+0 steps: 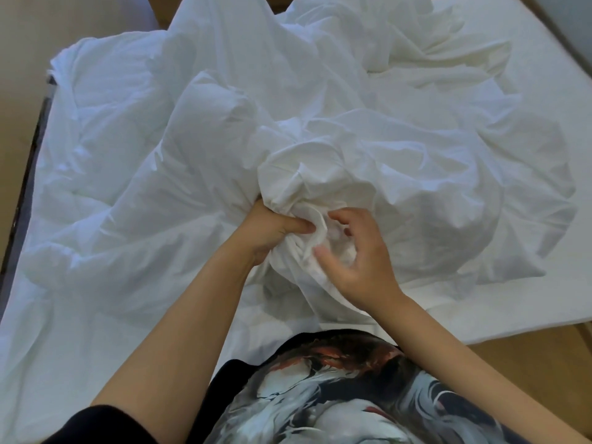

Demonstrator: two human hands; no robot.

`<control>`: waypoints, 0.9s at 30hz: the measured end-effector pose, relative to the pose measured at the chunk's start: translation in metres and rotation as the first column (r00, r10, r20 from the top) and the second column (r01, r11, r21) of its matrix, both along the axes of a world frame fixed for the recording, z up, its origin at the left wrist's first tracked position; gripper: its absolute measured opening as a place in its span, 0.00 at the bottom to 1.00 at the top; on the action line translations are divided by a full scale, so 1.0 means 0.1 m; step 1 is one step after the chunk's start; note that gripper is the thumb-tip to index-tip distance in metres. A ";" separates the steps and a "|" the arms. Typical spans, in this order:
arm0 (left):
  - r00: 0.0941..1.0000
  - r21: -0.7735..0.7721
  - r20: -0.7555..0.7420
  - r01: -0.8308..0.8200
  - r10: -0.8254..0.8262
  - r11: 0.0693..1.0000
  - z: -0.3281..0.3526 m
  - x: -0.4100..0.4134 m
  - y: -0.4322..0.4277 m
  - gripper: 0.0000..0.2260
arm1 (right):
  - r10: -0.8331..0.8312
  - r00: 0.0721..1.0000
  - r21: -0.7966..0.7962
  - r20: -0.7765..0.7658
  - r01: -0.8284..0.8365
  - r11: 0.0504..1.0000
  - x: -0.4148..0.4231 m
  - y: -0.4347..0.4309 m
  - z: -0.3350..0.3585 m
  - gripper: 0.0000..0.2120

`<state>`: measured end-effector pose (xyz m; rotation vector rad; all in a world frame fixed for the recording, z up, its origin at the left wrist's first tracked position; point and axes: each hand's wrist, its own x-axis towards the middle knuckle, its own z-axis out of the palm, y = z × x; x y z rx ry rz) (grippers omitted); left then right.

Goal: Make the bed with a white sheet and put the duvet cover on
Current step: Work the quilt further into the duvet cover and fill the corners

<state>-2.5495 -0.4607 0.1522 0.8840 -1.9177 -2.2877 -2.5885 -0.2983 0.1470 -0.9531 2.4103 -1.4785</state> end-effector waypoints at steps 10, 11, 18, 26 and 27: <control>0.988 0.116 -0.063 0.145 -0.138 0.983 0.06 0.12 -0.05 0.17 | 0.219 0.976 0.336 0.015 -0.211 0.918 -0.20 -0.14 -0.19 0.20; 0.990 0.153 -0.074 0.132 -0.122 0.979 0.07 0.13 -0.04 0.17 | 0.210 0.977 0.316 0.030 -0.209 0.925 -0.19 -0.14 -0.19 0.22; 1.000 0.366 0.016 -0.006 0.001 0.931 0.07 0.17 -0.01 0.29 | 0.066 0.885 -0.033 0.461 -0.057 0.998 -0.13 -0.10 -0.19 0.23; 0.989 -0.001 0.024 -0.146 0.146 0.989 0.05 0.13 0.10 0.17 | 0.041 0.870 -0.060 0.491 -0.013 0.998 -0.19 -0.09 -0.17 0.21; 0.986 -0.021 0.012 -0.163 0.164 0.986 0.04 0.14 0.11 0.16 | 0.030 0.882 -0.047 0.469 -0.008 0.999 -0.16 -0.09 -0.17 0.20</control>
